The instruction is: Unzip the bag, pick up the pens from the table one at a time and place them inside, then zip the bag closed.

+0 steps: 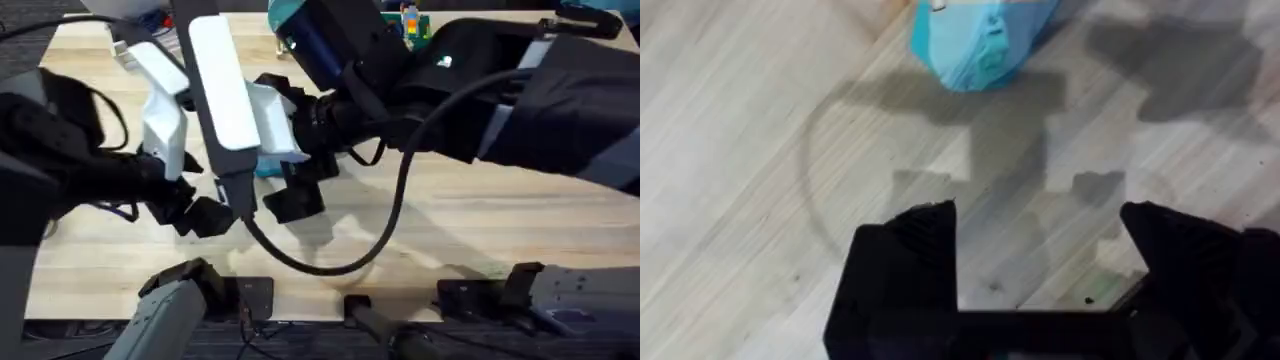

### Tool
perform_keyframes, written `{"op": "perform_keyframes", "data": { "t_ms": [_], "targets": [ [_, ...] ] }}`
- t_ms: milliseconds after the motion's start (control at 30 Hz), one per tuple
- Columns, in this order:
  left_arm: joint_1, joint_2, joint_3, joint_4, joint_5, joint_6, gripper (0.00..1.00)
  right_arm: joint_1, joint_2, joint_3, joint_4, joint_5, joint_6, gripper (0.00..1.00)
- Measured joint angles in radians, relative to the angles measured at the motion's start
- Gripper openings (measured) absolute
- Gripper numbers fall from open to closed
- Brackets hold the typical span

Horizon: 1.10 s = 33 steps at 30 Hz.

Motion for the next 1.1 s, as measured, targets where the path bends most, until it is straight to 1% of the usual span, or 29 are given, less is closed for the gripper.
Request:
{"op": "perform_keyframes", "data": {
  "t_ms": [133,200,267,333,433,567,667,767,867,967,1100],
  "targets": [
    [-0.082,0.012,0.0,-0.011,0.0,0.0,0.994,0.0,0.0,0.0,-0.026,0.0,0.0,0.998],
    [-0.109,0.012,0.0,-0.014,-0.006,0.0,0.993,0.0,0.0,0.0,-0.037,0.0,-0.001,0.998],
    [-0.114,0.012,0.0,-0.014,-0.03,0.006,0.993,0.0,0.0,0.0,-0.04,0.0,0.0,0.998],
    [-0.102,0.012,0.0,-0.013,-0.063,0.027,0.993,0.0,0.0,0.0,-0.041,0.0,-0.001,0.997],
    [-0.053,0.012,0.0,0.016,-0.093,0.063,0.993,0.0,0.0,0.0,-0.042,0.0,-0.001,0.998],
    [0.058,0.012,0.0,0.092,-0.102,0.087,0.993,0.0,0.0,0.0,-0.042,0.0,-0.001,0.998],
    [0.155,0.012,0.0,0.132,-0.065,0.094,0.991,0.0,0.0,0.0,-0.042,0.001,-0.001,0.998],
    [0.23,0.012,0.0,0.149,0.001,0.098,0.991,0.0,0.0,0.0,-0.042,0.001,-0.004,0.998],
    [0.271,0.012,0.0,0.153,0.041,0.099,0.992,0.0,0.0,0.0,-0.042,0.001,-0.004,0.998],
    [0.297,0.012,0.0,0.154,0.054,0.101,0.993,0.0,0.0,0.0,-0.042,0.001,-0.004,0.997],
    [0.311,0.012,0.0,0.158,0.054,0.101,0.993,0.0,0.0,0.0,-0.042,0.001,-0.008,0.998]
  ]
}}
